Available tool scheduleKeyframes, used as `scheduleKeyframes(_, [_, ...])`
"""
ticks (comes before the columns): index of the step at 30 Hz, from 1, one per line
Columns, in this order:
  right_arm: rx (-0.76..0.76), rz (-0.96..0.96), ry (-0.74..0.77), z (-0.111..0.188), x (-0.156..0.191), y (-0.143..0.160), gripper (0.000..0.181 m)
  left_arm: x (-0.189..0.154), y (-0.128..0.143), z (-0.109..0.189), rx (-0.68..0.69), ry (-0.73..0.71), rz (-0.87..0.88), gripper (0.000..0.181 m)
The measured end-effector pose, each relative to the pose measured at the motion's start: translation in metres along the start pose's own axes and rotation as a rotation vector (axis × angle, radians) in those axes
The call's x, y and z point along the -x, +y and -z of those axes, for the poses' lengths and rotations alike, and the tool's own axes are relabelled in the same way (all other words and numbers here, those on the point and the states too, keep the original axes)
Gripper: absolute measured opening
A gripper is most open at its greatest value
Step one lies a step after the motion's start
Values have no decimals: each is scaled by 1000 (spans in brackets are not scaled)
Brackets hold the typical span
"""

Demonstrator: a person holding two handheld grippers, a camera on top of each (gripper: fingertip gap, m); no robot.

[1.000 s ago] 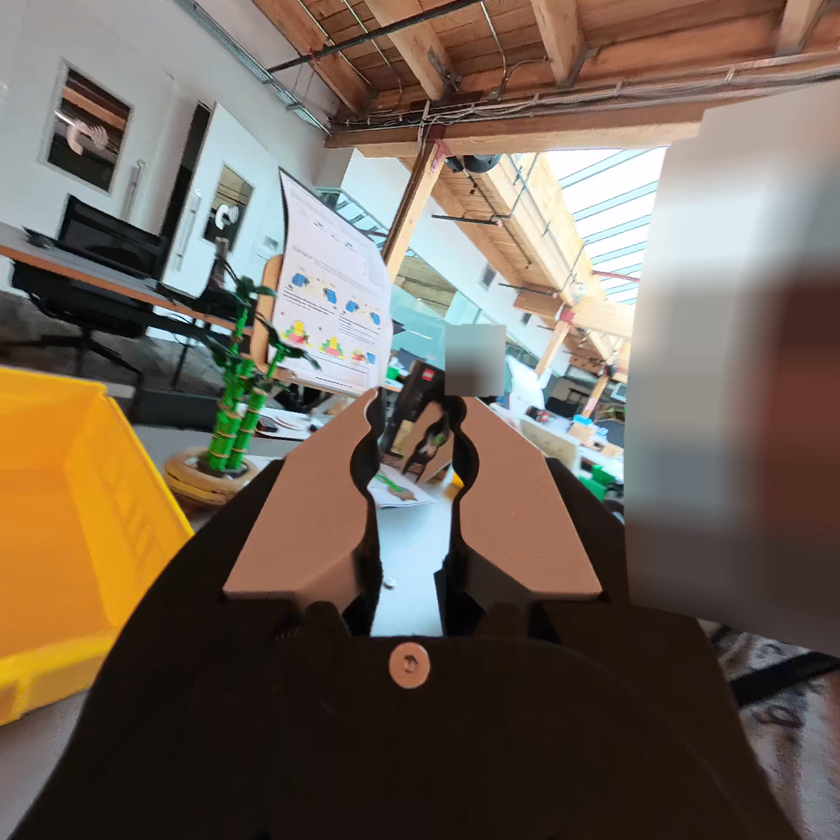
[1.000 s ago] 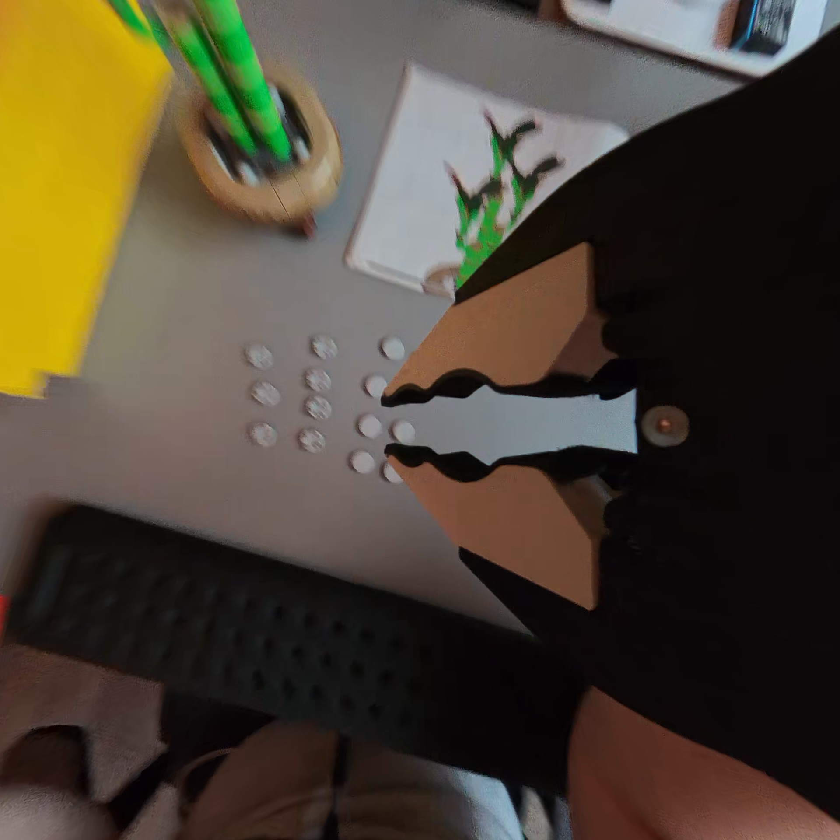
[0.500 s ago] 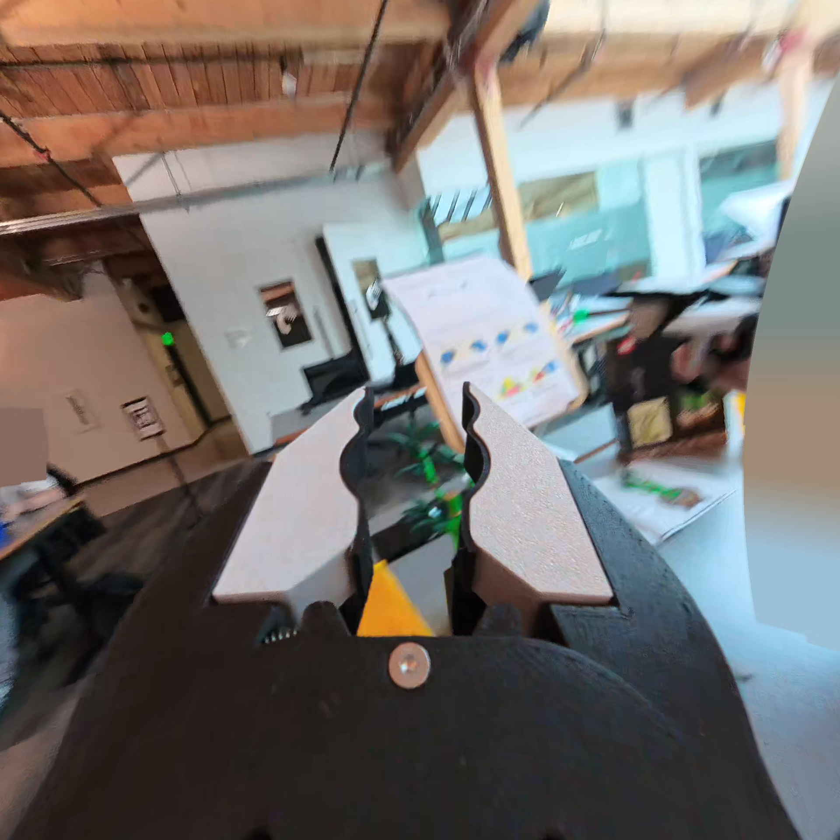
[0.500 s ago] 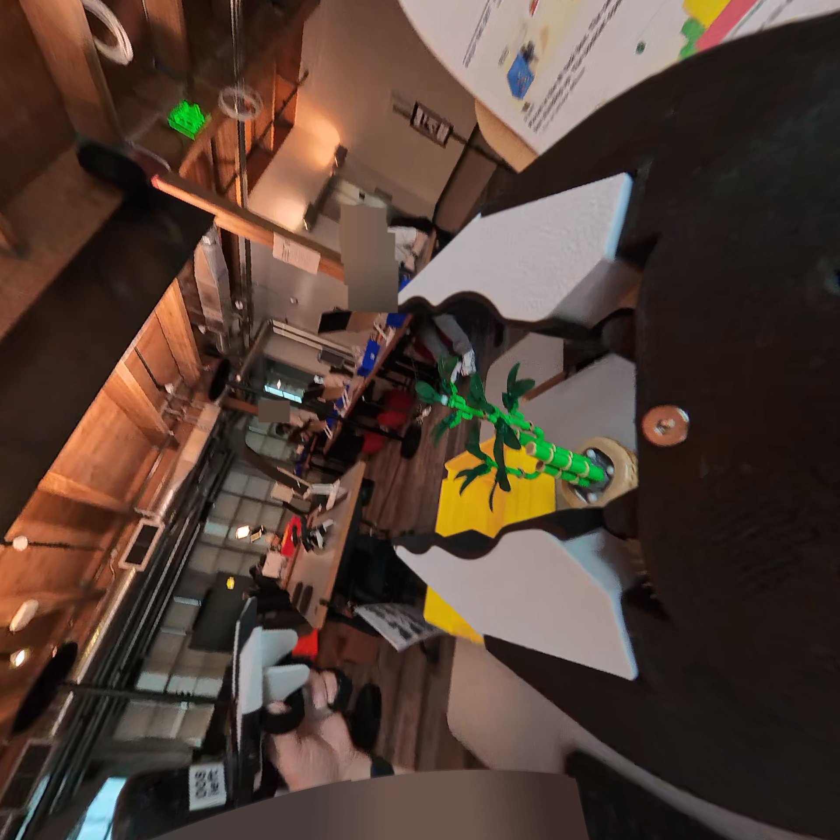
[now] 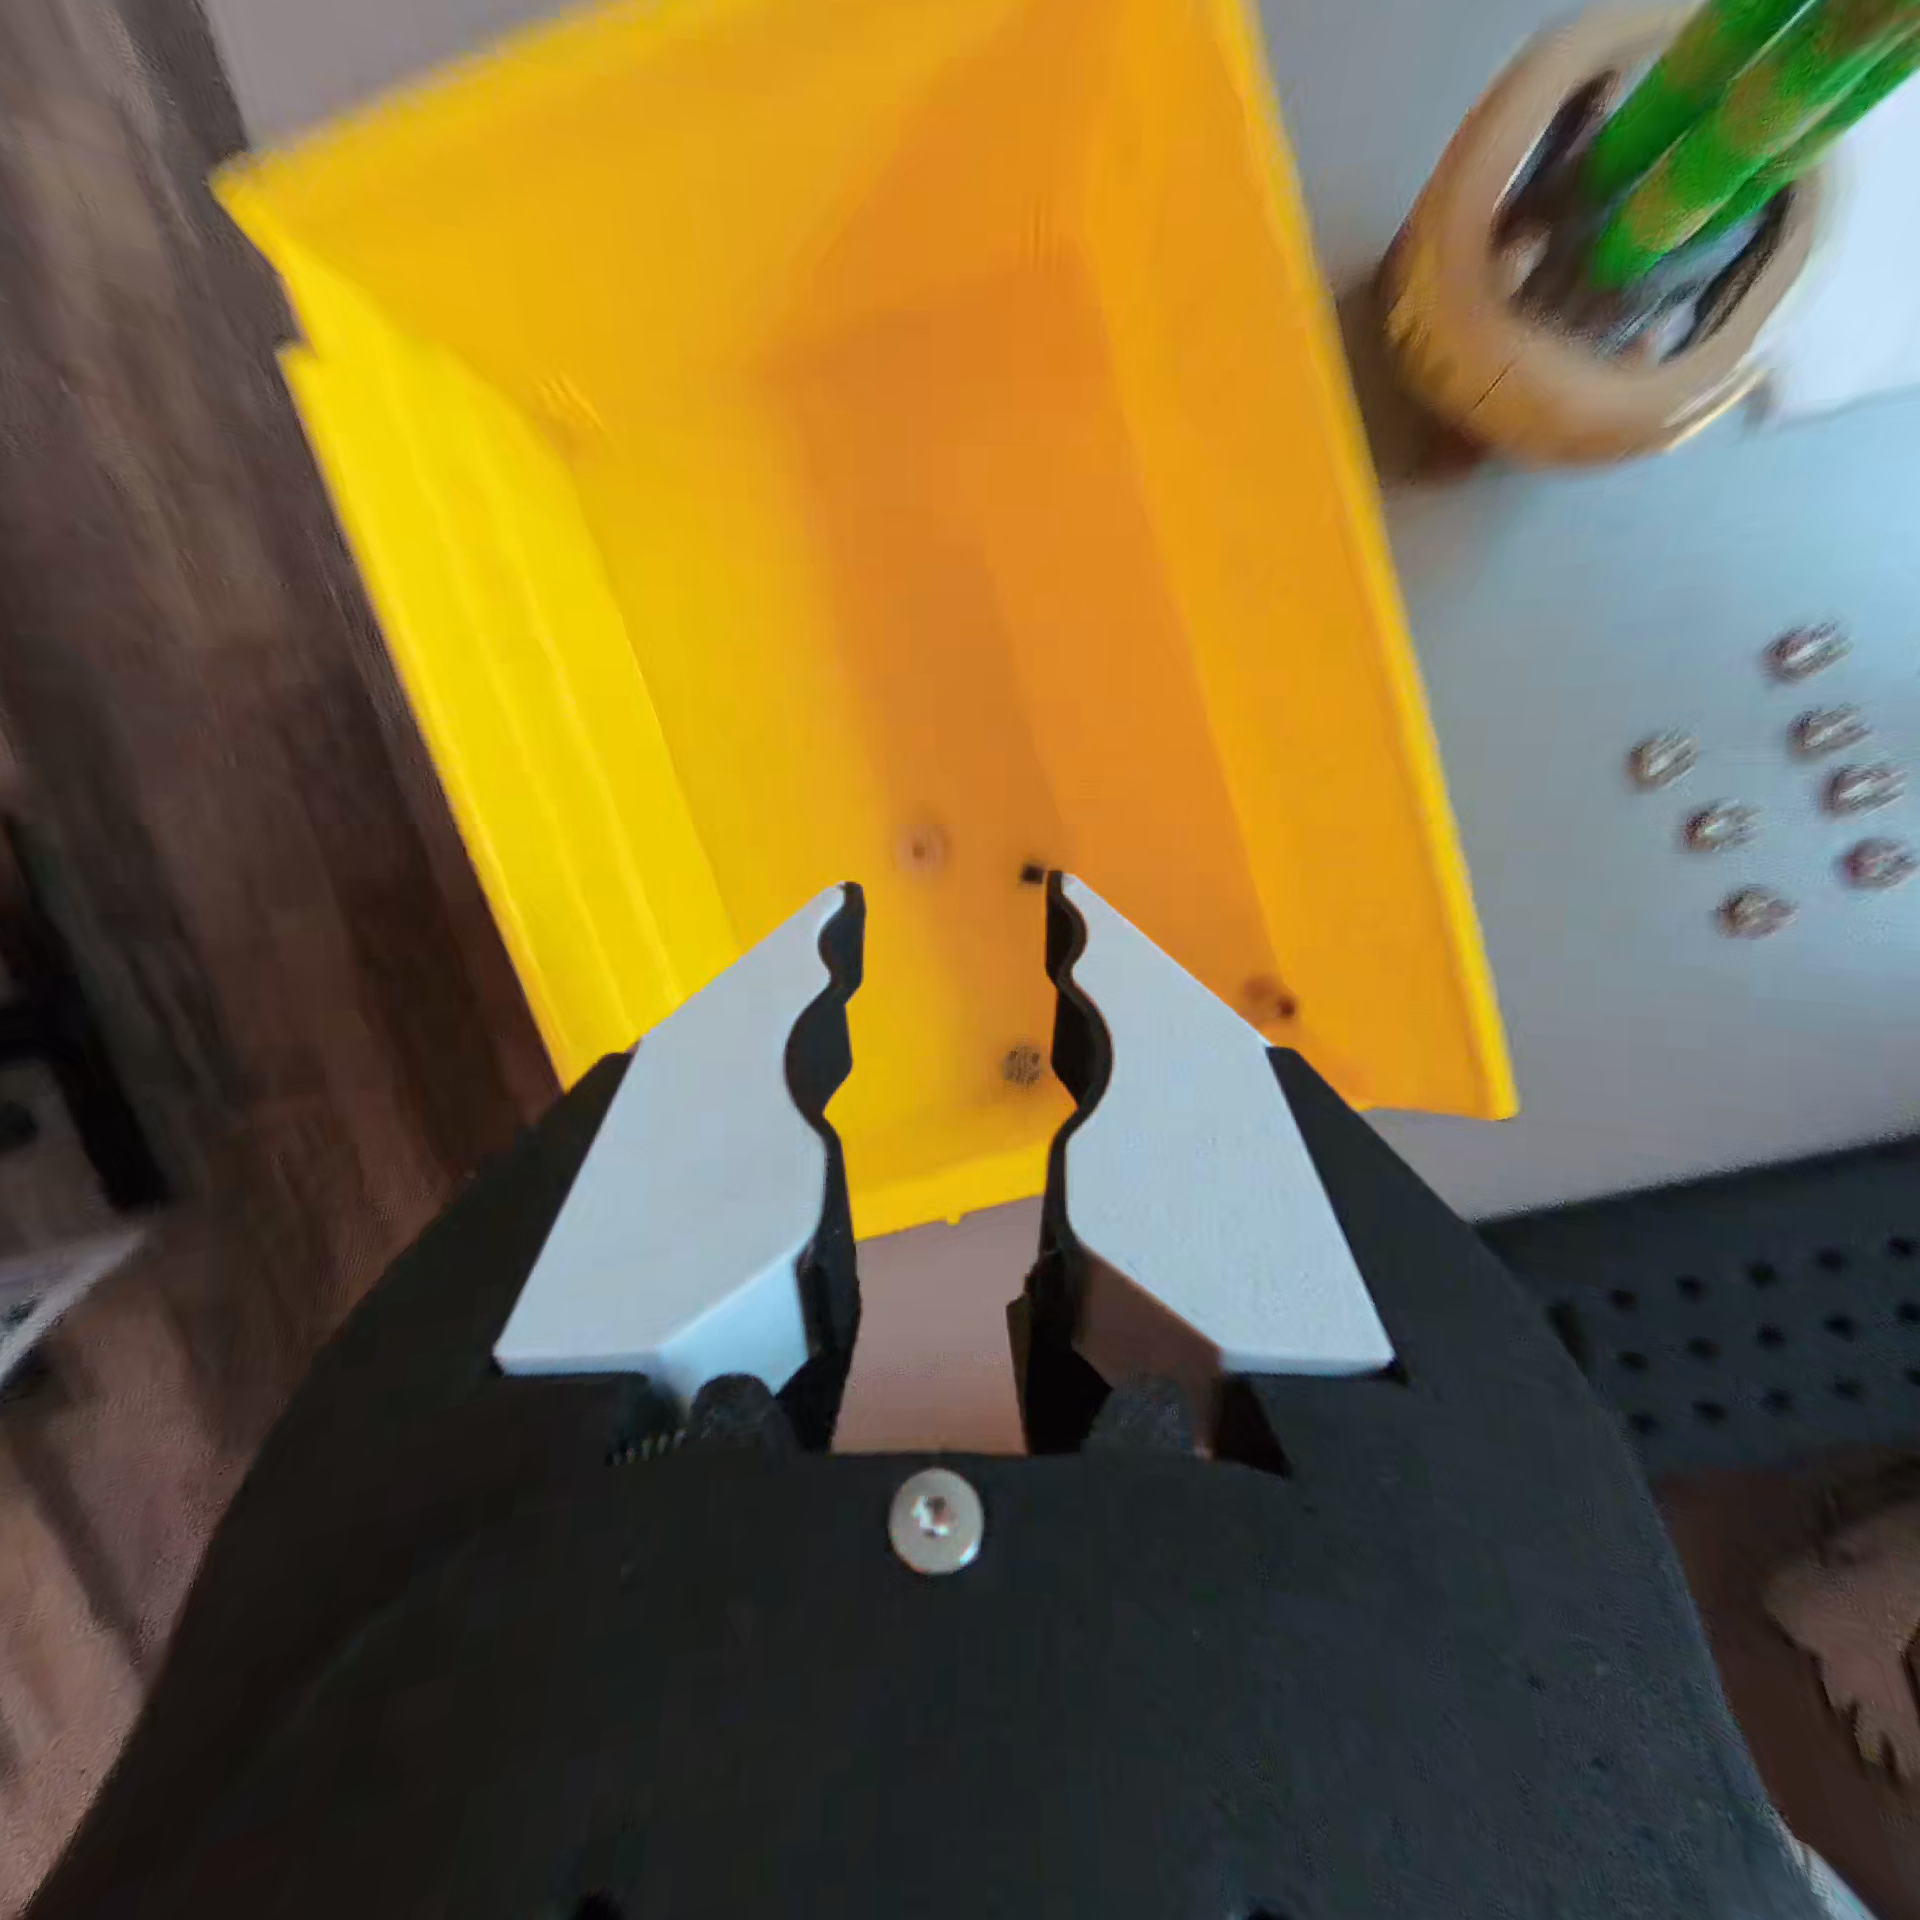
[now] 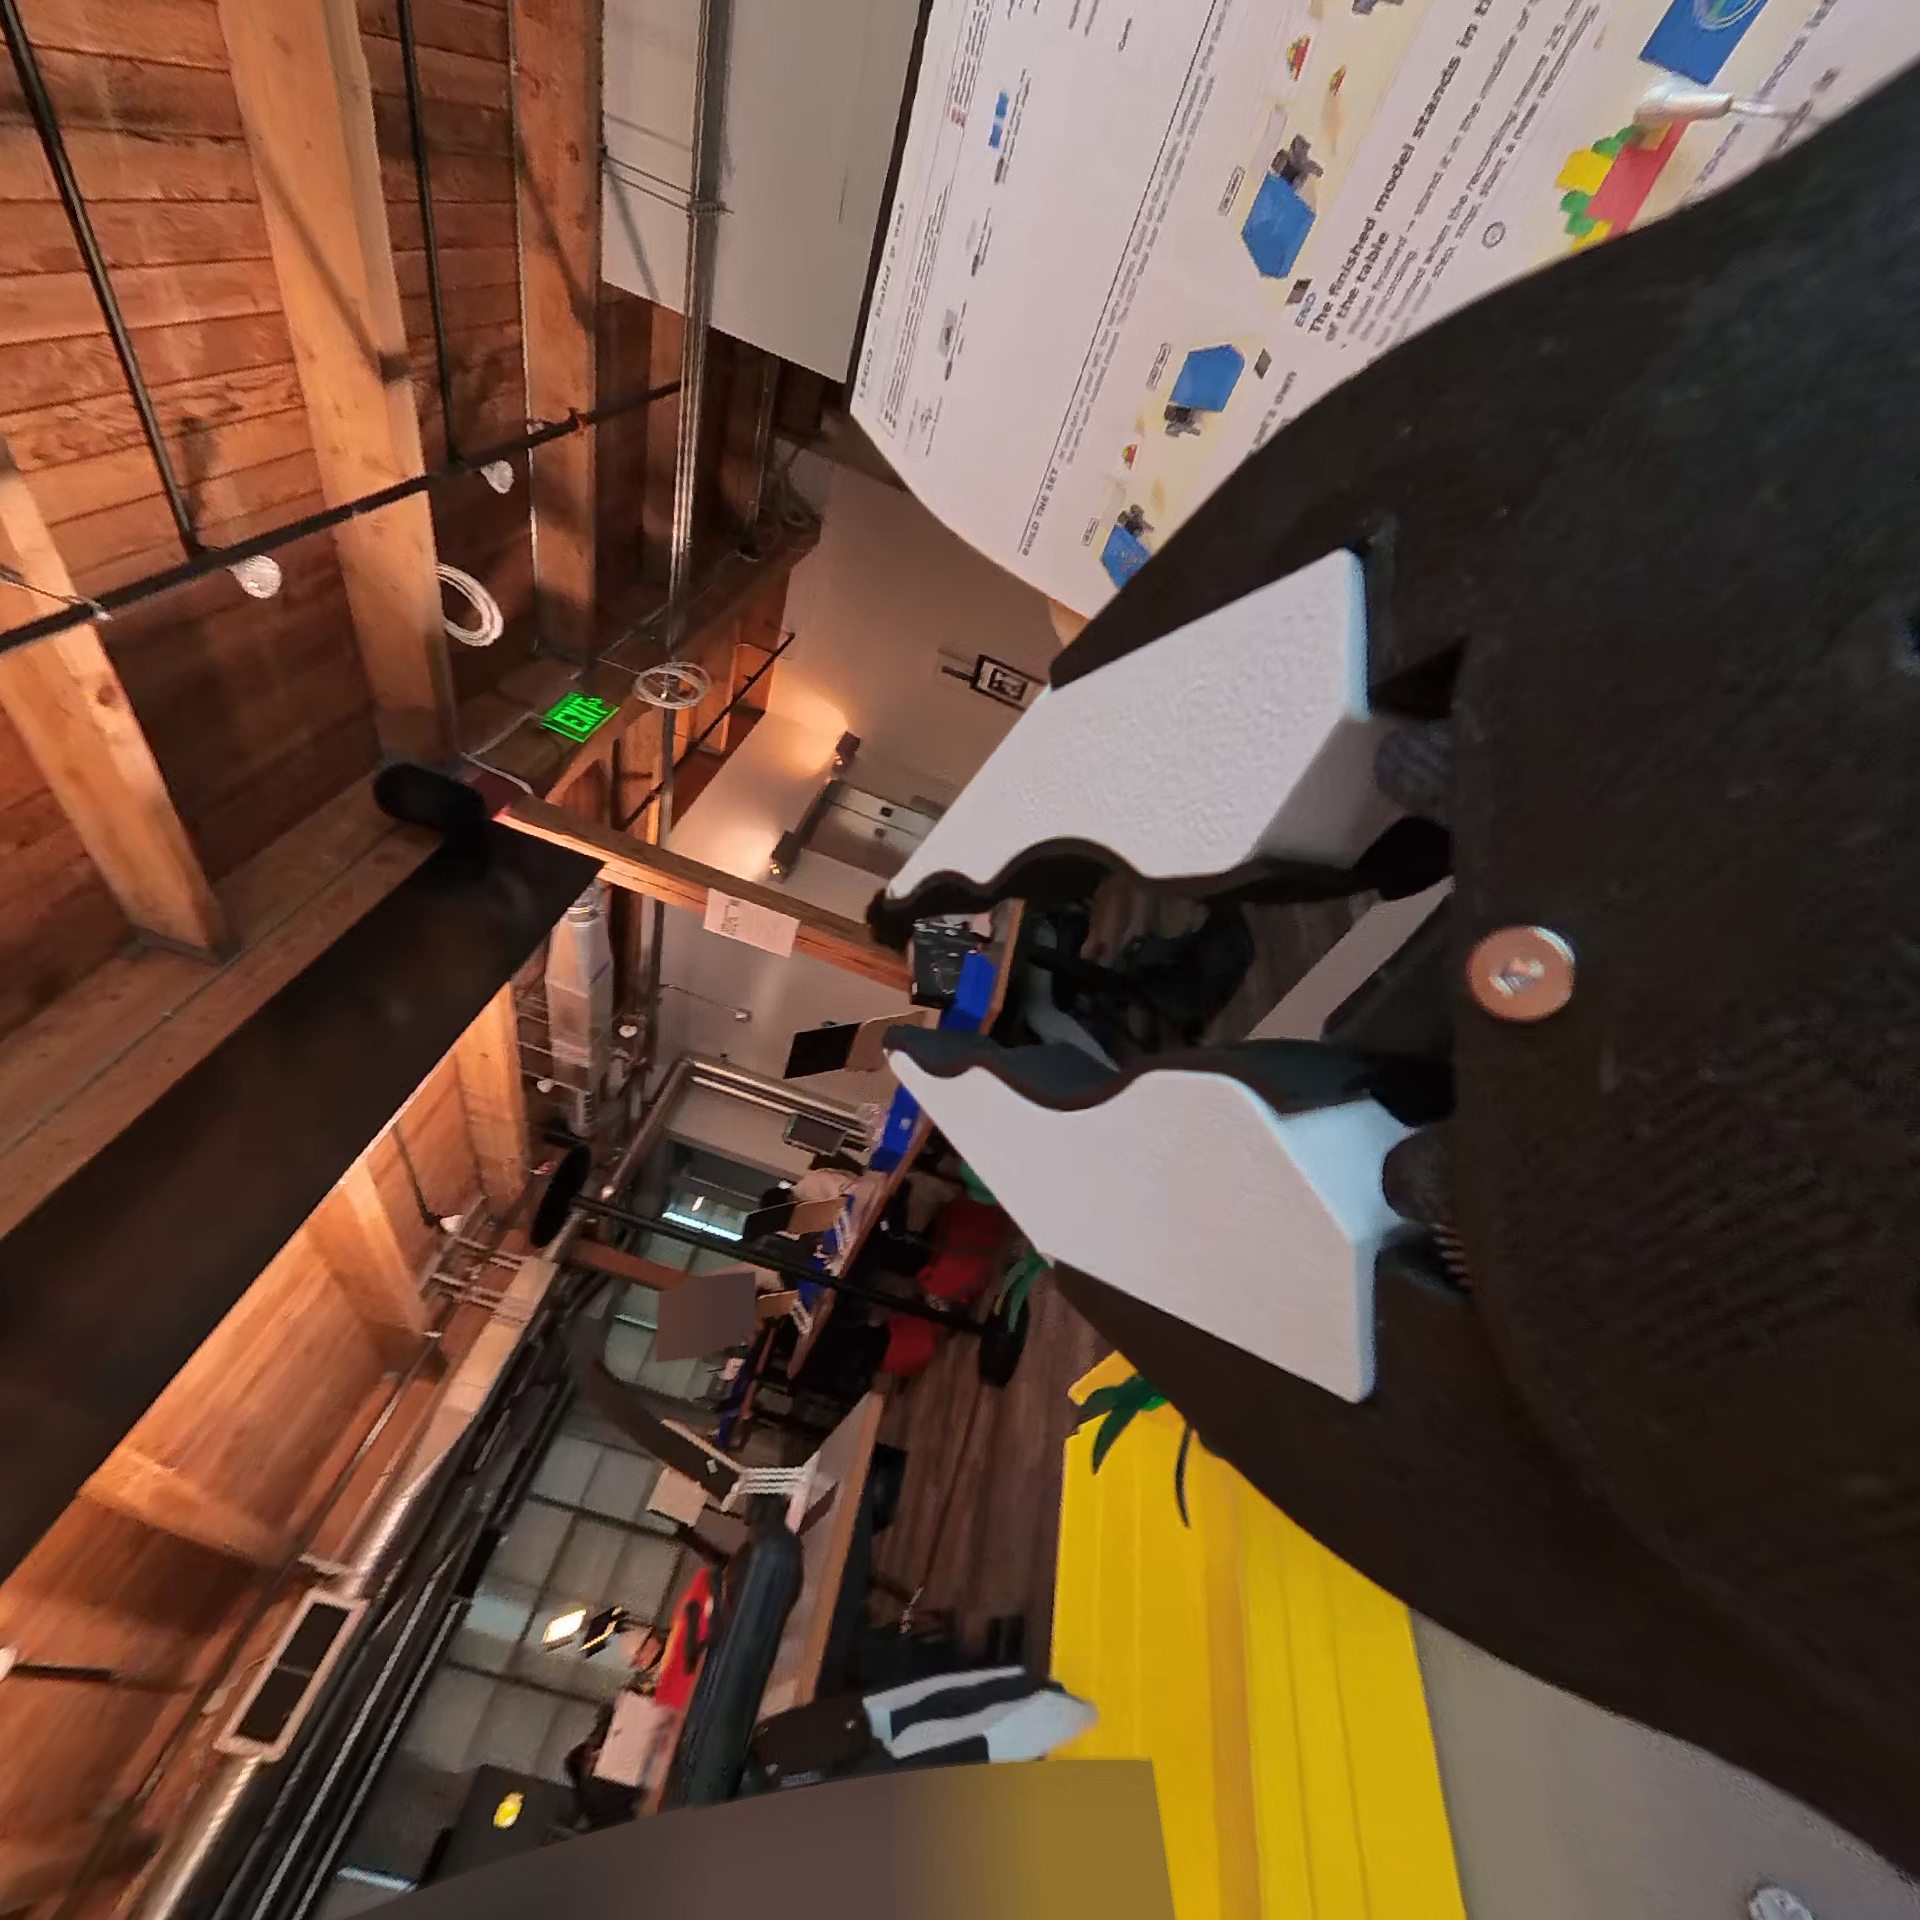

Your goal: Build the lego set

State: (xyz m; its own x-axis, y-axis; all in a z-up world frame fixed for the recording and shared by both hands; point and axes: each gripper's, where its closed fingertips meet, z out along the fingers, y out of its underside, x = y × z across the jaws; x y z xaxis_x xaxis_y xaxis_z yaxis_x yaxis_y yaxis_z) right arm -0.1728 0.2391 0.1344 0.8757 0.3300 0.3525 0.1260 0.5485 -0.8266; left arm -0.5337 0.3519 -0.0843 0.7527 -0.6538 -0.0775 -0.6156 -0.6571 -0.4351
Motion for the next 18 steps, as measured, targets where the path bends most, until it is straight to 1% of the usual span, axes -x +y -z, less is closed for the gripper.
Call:
scheduleKeyframes(1, [15,17,3,-1,0,3,20,4,11,-15,94,6,-4,33])
scheduleKeyframes(4, [37,41,-2,-3,5,8,20,6,39,-51,338,61,-2,28])
scheduleKeyframes(6, [49,49,-16,-5,10,11,20,-2,53,-64,459,120,20,29])
scheduleKeyframes(7, [57,60,-21,-7,13,13,20,-5,59,-66,498,136,24,29])
scheduleKeyframes(10, [98,101,-34,-11,21,23,20,-6,71,-68,563,134,13,30])
scheduleKeyframes(15, [170,209,-80,-18,37,43,21,-8,87,-62,623,156,58,30])
scheduleKeyframes(18, [172,253,-88,-19,41,46,22,-11,95,-65,678,188,60,32])
